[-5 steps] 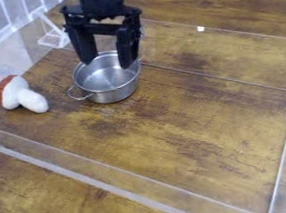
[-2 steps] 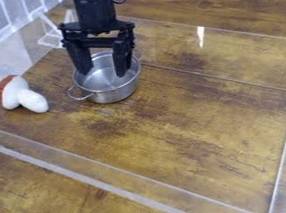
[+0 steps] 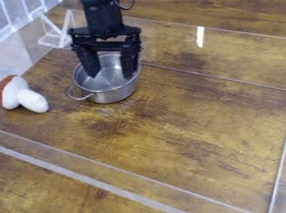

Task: Move the green spoon to the left

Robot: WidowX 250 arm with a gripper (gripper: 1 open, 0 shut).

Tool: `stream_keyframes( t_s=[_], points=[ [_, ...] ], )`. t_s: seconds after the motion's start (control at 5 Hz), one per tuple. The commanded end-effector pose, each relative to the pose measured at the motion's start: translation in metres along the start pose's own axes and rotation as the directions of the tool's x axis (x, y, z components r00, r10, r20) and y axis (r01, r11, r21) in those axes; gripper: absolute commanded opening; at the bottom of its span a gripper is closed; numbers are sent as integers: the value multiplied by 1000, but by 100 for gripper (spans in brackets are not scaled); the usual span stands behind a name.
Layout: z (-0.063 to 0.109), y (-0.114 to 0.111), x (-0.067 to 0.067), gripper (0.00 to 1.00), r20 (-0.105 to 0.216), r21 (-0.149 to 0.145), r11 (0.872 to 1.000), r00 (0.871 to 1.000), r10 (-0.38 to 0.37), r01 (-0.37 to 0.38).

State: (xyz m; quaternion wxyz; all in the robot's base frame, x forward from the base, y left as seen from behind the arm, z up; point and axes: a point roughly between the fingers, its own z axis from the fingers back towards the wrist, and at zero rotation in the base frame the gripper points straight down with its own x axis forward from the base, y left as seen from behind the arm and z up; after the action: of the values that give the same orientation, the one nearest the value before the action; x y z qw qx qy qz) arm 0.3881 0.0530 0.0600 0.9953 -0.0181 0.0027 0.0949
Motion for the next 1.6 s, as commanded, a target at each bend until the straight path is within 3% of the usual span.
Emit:
stream_keyframes(
  t_s=[0.0, 0.2, 0.4, 0.6, 0.8, 1.2, 1.4],
  points=[
    [-3, -10, 1, 100, 40, 2, 999, 998, 45, -45],
    [-9, -10, -2, 100, 35, 2, 1000, 999, 19, -19],
    [-17, -7, -7, 0, 26, 2, 1000, 1000, -2, 2],
    [-25, -12, -9, 0, 25, 1, 1000, 1000, -9, 9],
    [-19, -19, -14, 0, 34, -4, 1000, 999, -17, 18],
    [-5, -16, -17, 0, 45, -12, 993, 992, -116, 117],
    [11, -13, -18, 0, 54, -18, 994, 992, -111, 112]
  ],
)
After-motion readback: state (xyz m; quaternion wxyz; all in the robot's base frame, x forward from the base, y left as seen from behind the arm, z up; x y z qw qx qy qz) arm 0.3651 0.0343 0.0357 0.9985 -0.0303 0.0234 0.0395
